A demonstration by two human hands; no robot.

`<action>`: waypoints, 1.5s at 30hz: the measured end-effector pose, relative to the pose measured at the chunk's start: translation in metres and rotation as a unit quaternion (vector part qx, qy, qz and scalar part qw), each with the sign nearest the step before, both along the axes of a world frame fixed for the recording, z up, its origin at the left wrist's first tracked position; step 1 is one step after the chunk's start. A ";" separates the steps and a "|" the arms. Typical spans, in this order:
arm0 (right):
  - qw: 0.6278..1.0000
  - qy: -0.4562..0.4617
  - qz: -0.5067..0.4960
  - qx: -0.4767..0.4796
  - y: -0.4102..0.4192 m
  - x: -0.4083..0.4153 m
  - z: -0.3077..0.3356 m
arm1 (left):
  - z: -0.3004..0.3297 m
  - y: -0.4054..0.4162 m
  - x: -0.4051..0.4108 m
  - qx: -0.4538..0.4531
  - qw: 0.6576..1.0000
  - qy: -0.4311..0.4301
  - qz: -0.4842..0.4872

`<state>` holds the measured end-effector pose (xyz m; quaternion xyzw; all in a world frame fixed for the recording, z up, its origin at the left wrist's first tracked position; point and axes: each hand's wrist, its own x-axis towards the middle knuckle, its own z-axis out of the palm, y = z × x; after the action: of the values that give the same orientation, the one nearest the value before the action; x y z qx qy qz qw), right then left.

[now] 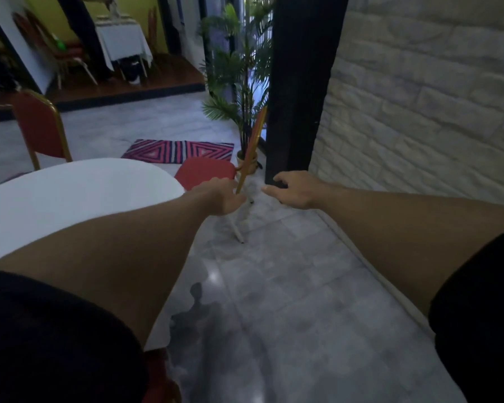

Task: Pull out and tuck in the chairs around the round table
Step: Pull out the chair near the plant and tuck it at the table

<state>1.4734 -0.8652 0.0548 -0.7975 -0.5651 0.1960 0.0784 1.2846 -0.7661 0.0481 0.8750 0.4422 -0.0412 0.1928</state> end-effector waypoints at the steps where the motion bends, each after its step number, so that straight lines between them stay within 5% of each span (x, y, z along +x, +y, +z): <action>1: 1.000 0.001 -0.004 0.004 0.010 0.013 0.000 | 0.001 0.009 0.014 0.000 1.000 -0.003 0.004; 19: 0.995 -0.009 0.103 0.006 0.196 0.250 -0.008 | -0.009 0.159 0.247 0.001 0.997 0.000 0.072; 45: 0.974 0.004 0.222 -0.049 0.564 0.405 -0.045 | -0.057 0.480 0.394 -0.064 0.981 -0.007 0.182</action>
<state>1.8780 -0.3012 0.0102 -0.6543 -0.7174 0.2391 -0.0041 1.6790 -0.2860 -0.0093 0.7662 0.5889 -0.0278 0.2555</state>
